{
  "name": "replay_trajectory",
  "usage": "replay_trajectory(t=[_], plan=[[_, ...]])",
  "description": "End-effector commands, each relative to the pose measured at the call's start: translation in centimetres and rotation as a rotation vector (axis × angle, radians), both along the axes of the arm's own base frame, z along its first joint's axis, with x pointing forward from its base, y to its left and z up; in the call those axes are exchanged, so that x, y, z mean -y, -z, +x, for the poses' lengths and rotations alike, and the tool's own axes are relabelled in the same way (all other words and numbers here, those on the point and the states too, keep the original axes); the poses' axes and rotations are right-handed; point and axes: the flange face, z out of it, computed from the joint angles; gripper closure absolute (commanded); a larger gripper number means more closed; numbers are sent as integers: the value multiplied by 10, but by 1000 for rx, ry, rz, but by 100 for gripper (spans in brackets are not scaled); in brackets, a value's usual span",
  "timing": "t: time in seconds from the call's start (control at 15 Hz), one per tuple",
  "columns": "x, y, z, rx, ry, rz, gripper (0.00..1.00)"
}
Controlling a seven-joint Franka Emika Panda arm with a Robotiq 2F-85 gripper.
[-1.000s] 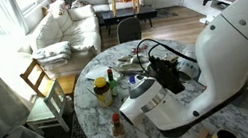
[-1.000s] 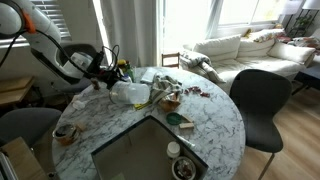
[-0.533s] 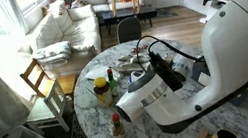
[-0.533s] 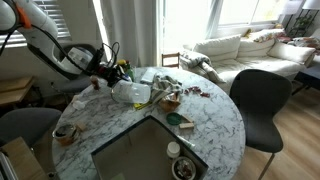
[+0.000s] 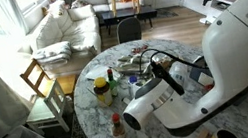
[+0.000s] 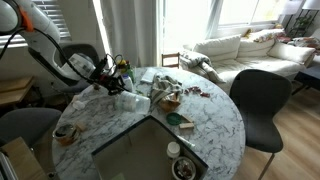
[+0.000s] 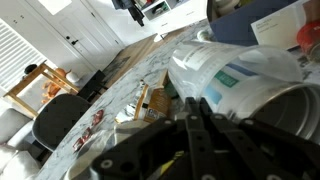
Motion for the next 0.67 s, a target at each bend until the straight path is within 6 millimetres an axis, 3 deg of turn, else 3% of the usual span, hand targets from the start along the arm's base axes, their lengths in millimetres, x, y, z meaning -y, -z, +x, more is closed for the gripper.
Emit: replay_trajectory(t=[0.0,0.2,0.27,0.4,0.6], plan=[[9,2,-16,-53,-40,17,99],[4,8,-16,-78,-69,35,96],[2,7,-16,-79,-78,52,71],[3,3,-17,-74,-81,60,64],[11,-7,-26,-85,-68,36,42]])
